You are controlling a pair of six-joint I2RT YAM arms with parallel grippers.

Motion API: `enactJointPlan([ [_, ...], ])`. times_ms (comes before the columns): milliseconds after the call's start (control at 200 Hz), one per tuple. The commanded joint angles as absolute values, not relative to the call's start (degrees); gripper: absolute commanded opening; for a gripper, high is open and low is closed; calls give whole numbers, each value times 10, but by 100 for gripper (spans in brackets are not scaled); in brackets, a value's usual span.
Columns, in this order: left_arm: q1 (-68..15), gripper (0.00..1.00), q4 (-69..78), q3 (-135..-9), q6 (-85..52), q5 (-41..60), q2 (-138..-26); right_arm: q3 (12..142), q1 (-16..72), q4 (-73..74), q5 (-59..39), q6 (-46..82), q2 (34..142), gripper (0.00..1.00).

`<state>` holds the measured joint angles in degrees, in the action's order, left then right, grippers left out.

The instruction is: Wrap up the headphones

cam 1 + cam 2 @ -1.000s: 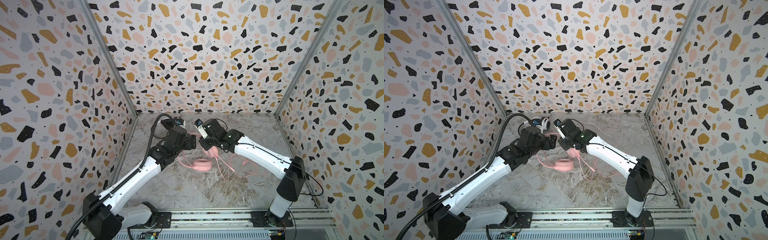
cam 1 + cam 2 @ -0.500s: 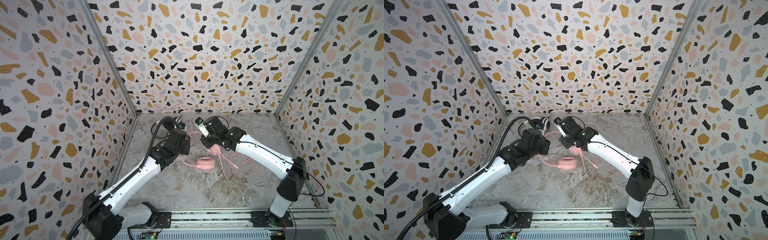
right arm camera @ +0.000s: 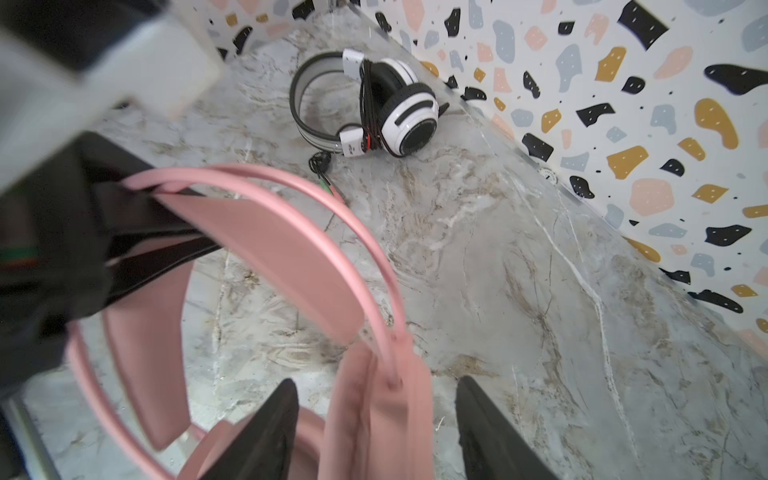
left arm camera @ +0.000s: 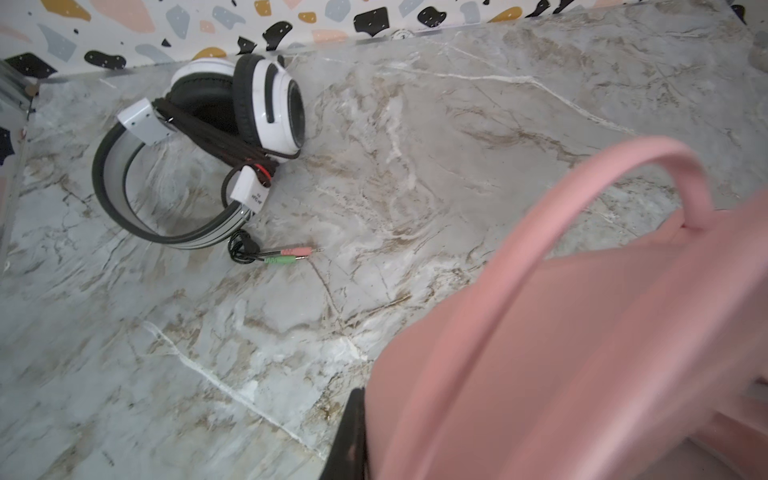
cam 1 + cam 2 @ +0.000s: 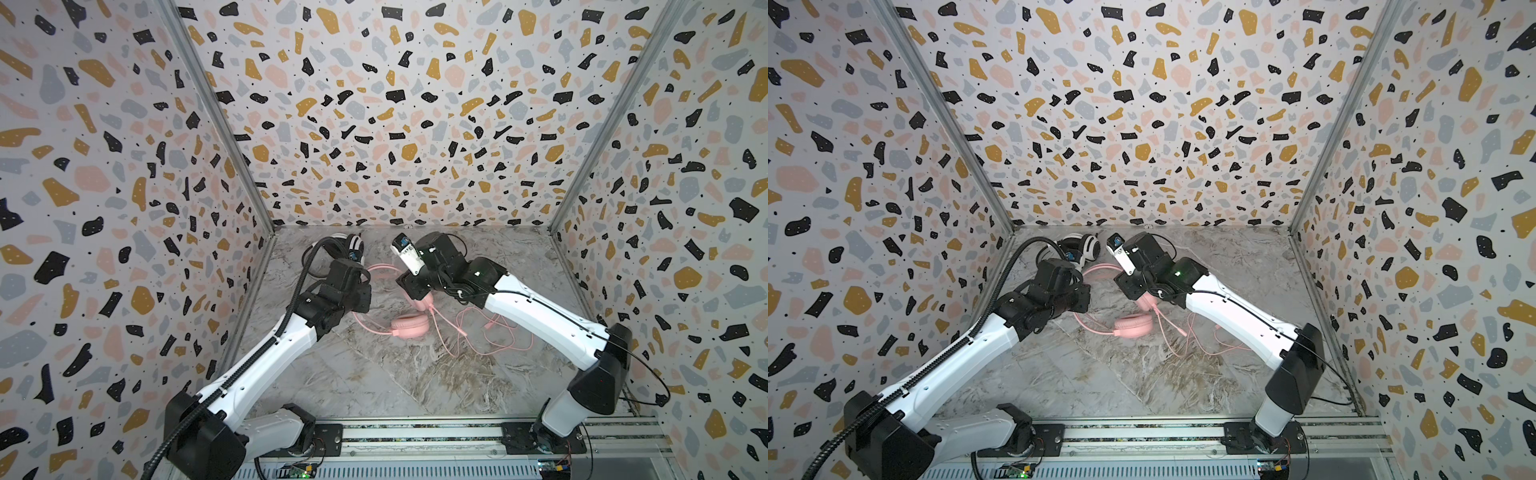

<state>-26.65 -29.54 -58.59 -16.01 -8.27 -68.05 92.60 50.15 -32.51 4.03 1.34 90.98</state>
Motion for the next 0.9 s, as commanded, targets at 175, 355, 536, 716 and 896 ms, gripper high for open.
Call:
enactJointPlan([
  [175,-158,1,-239,-607,-178,75,-639,706,306,-174,-160,113,708,68],
  [355,-115,0,-234,-660,-197,142,-639,556,212,-101,-269,130,668,70],
  [536,-83,0,-250,-724,-202,169,-644,477,211,-34,-307,135,656,74],
  [716,-52,0,-244,-774,-221,223,-660,445,229,10,-317,124,665,78],
  [896,-38,0,-229,-789,-241,269,-667,445,263,35,-293,105,669,86],
])
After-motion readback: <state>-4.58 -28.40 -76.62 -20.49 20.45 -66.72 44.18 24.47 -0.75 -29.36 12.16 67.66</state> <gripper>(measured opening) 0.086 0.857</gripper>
